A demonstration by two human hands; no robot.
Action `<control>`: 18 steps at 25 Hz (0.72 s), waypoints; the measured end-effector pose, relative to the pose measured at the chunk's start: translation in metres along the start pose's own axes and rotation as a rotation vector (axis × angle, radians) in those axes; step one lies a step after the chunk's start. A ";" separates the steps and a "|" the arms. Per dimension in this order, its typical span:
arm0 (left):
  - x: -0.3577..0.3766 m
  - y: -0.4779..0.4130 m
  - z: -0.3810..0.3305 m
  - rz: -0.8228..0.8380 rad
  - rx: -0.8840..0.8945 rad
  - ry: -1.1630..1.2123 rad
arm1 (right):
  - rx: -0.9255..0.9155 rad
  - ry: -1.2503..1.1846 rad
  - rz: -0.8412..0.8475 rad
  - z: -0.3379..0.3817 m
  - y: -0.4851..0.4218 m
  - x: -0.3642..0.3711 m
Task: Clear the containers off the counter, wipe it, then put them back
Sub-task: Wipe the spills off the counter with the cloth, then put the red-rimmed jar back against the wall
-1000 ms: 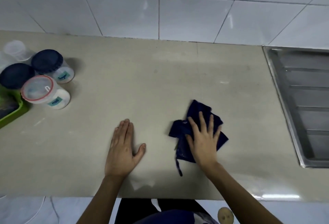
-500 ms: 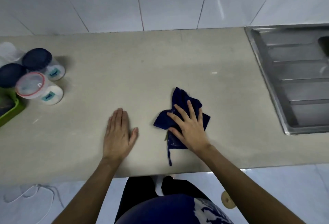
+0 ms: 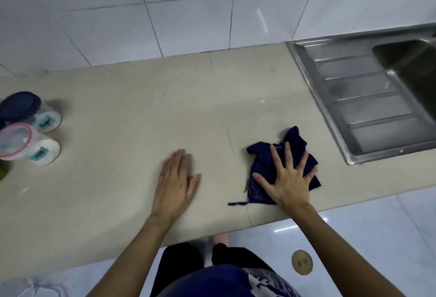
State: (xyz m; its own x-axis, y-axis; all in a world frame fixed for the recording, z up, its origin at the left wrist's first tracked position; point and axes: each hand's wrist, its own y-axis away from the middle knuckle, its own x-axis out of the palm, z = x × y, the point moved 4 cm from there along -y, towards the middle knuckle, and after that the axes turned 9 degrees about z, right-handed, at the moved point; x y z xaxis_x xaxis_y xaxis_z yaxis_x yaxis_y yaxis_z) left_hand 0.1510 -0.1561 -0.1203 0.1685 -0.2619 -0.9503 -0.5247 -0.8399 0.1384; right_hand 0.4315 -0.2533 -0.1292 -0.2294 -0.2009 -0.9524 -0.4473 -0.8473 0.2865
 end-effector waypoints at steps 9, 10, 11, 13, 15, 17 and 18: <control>0.002 0.004 0.007 0.014 -0.019 0.019 | -0.117 0.057 -0.106 0.004 0.008 -0.002; -0.001 0.010 0.023 0.006 -0.058 0.027 | -0.213 0.040 -0.123 0.026 0.007 -0.001; -0.004 0.017 0.039 -0.003 -0.098 0.032 | -0.324 0.015 -0.128 0.051 0.006 0.001; -0.012 0.034 0.072 -0.033 -0.164 0.028 | -0.529 -0.026 -0.107 0.111 0.005 0.005; -0.020 0.049 0.099 -0.055 -0.222 0.031 | -0.664 -0.056 -0.060 0.163 0.006 0.010; -0.028 0.066 0.131 -0.075 -0.316 0.054 | -0.791 -0.059 -0.003 0.215 0.010 0.014; -0.032 0.074 0.148 -0.090 -0.365 0.068 | -0.847 -0.060 0.018 0.240 0.010 0.014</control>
State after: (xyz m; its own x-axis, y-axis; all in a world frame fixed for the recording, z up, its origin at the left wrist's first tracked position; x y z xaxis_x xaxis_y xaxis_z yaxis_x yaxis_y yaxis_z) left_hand -0.0163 -0.1400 -0.1212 0.2614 -0.1997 -0.9443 -0.1754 -0.9719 0.1570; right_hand 0.2166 -0.1471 -0.1146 -0.2862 -0.2115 -0.9345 0.3499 -0.9310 0.1036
